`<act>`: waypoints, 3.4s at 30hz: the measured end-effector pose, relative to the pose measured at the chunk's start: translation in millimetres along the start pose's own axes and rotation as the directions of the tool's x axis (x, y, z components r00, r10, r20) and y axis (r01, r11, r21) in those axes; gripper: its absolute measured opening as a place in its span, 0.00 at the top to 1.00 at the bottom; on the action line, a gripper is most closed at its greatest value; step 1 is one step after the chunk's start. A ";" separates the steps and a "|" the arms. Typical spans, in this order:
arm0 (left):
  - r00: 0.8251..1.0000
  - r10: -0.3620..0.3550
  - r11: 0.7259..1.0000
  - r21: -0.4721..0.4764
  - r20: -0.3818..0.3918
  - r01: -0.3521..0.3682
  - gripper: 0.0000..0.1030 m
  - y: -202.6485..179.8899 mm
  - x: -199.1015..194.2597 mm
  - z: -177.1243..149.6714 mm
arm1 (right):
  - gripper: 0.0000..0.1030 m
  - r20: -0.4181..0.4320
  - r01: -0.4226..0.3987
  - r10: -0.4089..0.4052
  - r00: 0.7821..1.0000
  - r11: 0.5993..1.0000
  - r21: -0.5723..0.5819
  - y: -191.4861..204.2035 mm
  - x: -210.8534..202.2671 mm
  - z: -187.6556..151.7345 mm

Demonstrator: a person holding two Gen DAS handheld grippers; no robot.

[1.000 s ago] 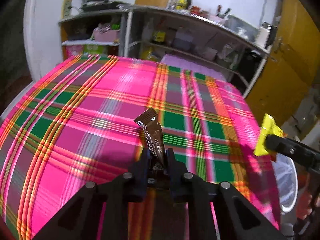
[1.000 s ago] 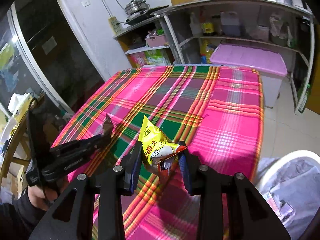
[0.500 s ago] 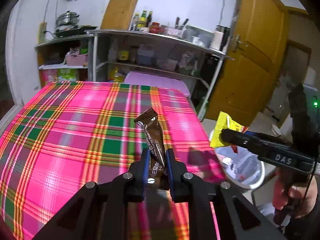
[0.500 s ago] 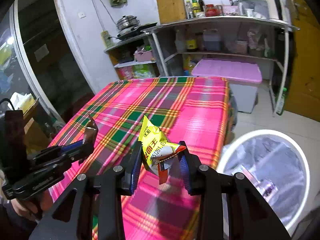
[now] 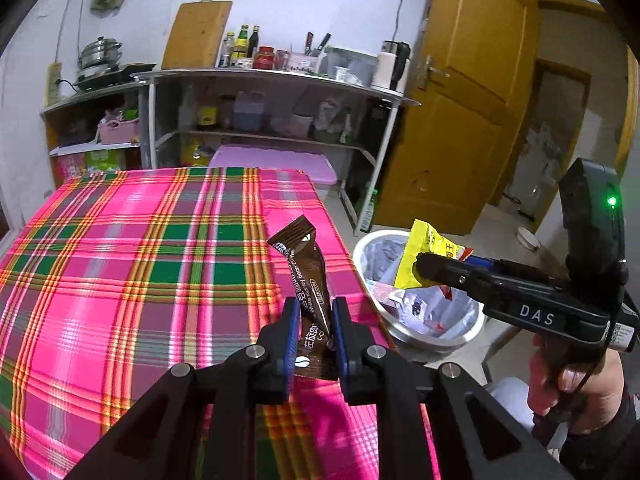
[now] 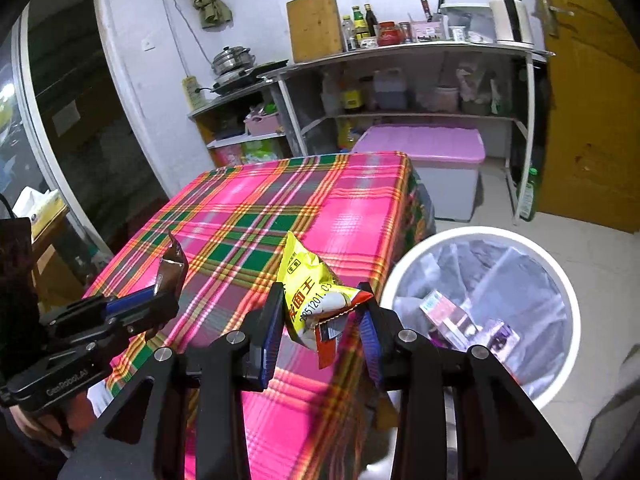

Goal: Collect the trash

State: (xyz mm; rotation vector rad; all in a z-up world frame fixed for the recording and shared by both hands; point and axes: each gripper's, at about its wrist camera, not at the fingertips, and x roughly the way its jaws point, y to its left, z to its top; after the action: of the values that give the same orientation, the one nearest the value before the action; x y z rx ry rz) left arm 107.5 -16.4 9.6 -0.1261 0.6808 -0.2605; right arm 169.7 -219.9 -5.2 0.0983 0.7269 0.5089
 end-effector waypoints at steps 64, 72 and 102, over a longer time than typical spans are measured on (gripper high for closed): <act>0.956 -0.148 0.976 0.119 -0.252 0.183 0.83 -103.5 176.0 21.0 | 0.64 -0.110 0.224 -0.205 0.972 0.954 0.200 -151.1 15.2 -29.4; 0.947 -0.139 0.980 0.097 -0.290 0.174 0.79 -102.1 195.1 19.5 | 0.55 -0.111 0.221 -0.203 0.973 0.955 0.197 -156.2 21.9 -26.0; 0.992 -0.116 0.986 0.114 -0.045 0.121 0.77 -82.2 48.5 8.8 | 0.55 0.083 0.201 -0.205 0.975 0.978 0.050 -43.9 -75.9 -29.9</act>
State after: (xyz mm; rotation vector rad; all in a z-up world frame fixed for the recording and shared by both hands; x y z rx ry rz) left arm 133.2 -108.5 3.5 -0.0502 0.6957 -0.4170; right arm 120.1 -297.1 7.4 0.0834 0.6530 0.2922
